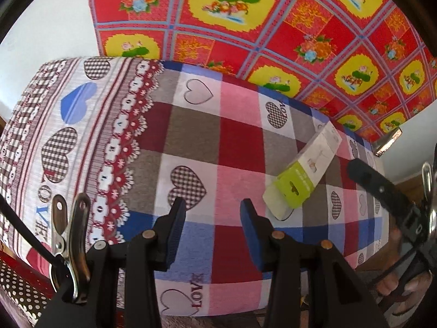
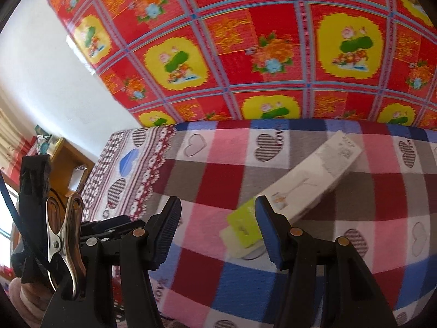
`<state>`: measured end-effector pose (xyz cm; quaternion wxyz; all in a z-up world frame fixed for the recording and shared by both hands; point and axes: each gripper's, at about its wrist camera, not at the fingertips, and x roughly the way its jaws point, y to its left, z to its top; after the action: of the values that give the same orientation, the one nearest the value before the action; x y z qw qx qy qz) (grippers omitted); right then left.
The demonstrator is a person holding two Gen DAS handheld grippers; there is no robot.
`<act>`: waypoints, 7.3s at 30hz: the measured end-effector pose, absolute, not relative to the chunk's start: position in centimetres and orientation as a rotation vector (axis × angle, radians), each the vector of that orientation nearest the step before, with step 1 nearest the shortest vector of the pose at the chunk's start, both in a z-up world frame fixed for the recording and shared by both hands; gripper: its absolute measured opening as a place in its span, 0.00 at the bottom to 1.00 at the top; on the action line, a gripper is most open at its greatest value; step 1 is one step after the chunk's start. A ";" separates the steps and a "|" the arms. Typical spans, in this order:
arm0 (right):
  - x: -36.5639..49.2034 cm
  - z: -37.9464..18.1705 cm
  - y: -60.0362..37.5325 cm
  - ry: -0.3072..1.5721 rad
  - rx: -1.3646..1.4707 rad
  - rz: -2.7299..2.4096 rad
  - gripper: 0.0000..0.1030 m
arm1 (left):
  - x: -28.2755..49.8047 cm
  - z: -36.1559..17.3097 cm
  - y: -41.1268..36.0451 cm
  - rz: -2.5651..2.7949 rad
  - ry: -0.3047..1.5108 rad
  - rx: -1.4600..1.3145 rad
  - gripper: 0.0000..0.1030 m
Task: Collect trash
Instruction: 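Move both tools toward the white-and-green selfie stick box on the bed, then lower both tools onto the selfie stick box and close on it, then lift the selfie stick box with both tools off the bed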
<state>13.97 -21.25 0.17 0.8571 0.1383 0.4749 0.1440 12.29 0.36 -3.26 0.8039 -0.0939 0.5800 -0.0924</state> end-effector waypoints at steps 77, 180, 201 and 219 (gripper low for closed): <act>21.2 -8.3 -29.8 1.251 0.130 0.324 0.59 | 17.3 -6.9 -9.8 -0.194 1.305 -0.185 0.54; 14.6 -1.1 -4.6 1.107 0.319 0.211 0.68 | 13.1 -0.3 16.0 -0.100 1.159 -0.220 0.57; 14.1 -0.7 -0.3 1.104 0.319 0.201 0.68 | 12.8 -0.1 19.5 -0.107 1.159 -0.216 0.57; 15.5 -1.2 -1.1 1.125 0.289 0.300 0.68 | 12.6 0.2 18.8 -0.005 1.144 -0.271 0.57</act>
<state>15.53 -1.15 -1.20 0.8255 0.1362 0.5293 0.1410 12.63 18.81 0.23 0.8323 -0.1277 0.5394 -0.0022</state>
